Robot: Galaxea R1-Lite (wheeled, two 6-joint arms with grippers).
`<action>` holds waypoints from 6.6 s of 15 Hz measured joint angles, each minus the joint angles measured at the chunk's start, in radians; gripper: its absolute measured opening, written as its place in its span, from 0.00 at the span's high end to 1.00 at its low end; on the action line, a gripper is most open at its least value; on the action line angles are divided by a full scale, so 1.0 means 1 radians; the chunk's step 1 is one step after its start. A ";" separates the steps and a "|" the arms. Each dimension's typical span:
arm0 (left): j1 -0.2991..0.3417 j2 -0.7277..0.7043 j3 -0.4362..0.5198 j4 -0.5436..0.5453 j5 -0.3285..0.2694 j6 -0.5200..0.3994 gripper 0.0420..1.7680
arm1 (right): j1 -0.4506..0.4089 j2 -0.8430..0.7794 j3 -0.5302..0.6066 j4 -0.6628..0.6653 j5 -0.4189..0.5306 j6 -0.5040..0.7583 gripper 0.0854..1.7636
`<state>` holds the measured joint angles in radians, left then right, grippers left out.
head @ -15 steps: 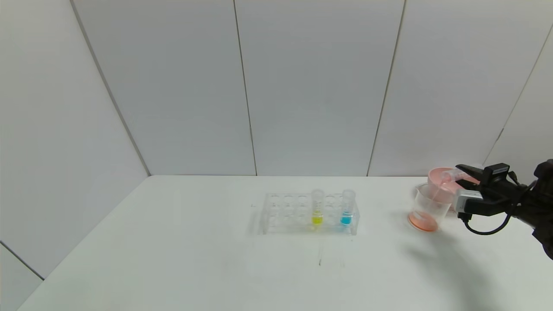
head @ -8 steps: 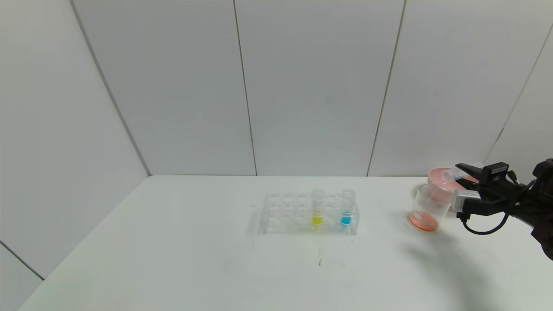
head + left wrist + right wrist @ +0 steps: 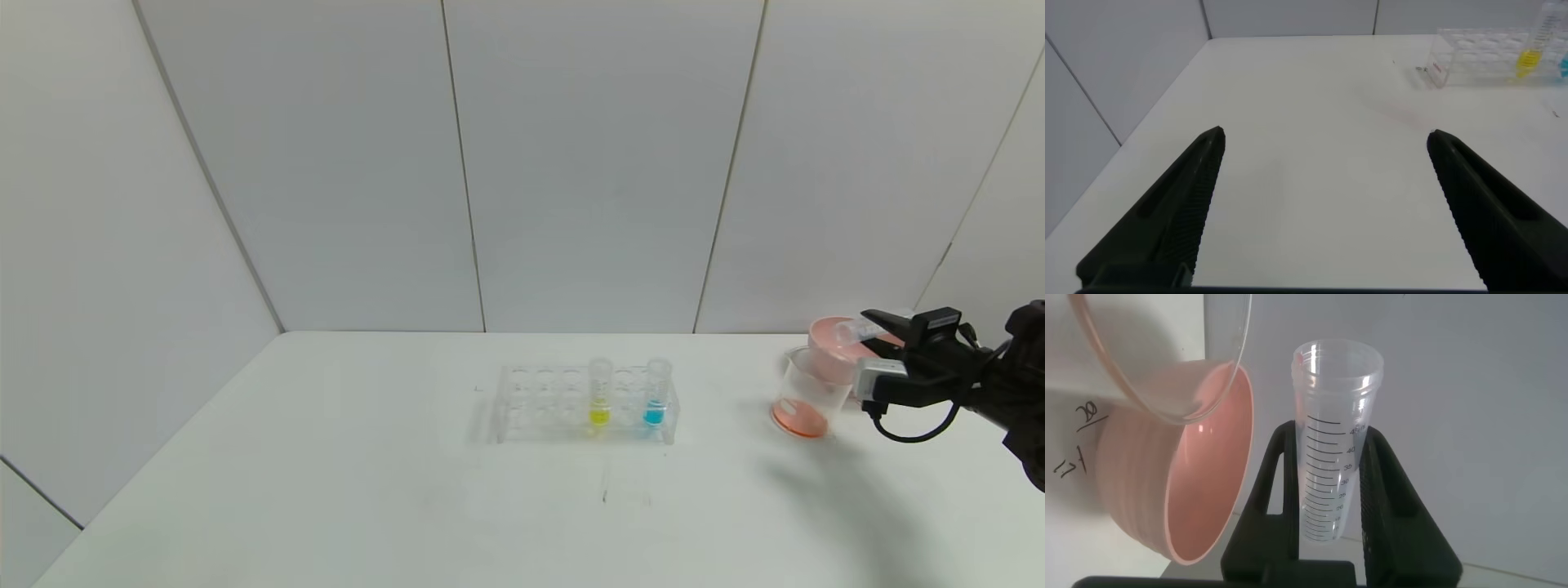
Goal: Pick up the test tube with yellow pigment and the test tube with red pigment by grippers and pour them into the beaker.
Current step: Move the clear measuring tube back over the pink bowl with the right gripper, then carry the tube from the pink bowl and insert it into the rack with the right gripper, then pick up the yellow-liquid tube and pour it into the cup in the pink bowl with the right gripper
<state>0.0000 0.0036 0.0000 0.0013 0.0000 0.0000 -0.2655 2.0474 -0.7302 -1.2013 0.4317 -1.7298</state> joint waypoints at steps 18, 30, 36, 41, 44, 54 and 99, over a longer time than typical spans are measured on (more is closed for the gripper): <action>0.000 0.000 0.000 0.000 0.000 0.000 0.00 | -0.003 0.020 -0.199 0.187 -0.242 1.371 0.76; 0.000 0.000 0.000 0.000 0.000 0.000 0.00 | -0.025 0.032 -0.182 0.197 -0.237 1.428 0.21; 0.000 0.000 0.000 0.000 0.000 0.000 0.00 | 0.002 -0.231 0.063 0.276 -0.234 1.646 0.12; 0.000 0.000 0.000 0.000 0.000 0.000 0.00 | 0.223 -0.442 0.292 0.255 -0.300 1.760 0.08; 0.000 0.000 0.000 0.000 0.000 0.000 0.00 | 0.397 -0.522 0.356 0.251 -0.413 1.802 0.06; 0.000 0.000 0.000 0.000 0.000 0.000 0.00 | 1.056 -0.523 0.415 0.233 -0.998 1.979 0.04; 0.000 0.000 0.000 0.000 0.000 0.000 0.00 | 0.977 0.266 -0.360 0.266 -0.988 1.946 0.75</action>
<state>0.0000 0.0036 0.0000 0.0013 0.0000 0.0000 0.7111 2.3130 -1.0900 -0.9349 -0.5560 0.2157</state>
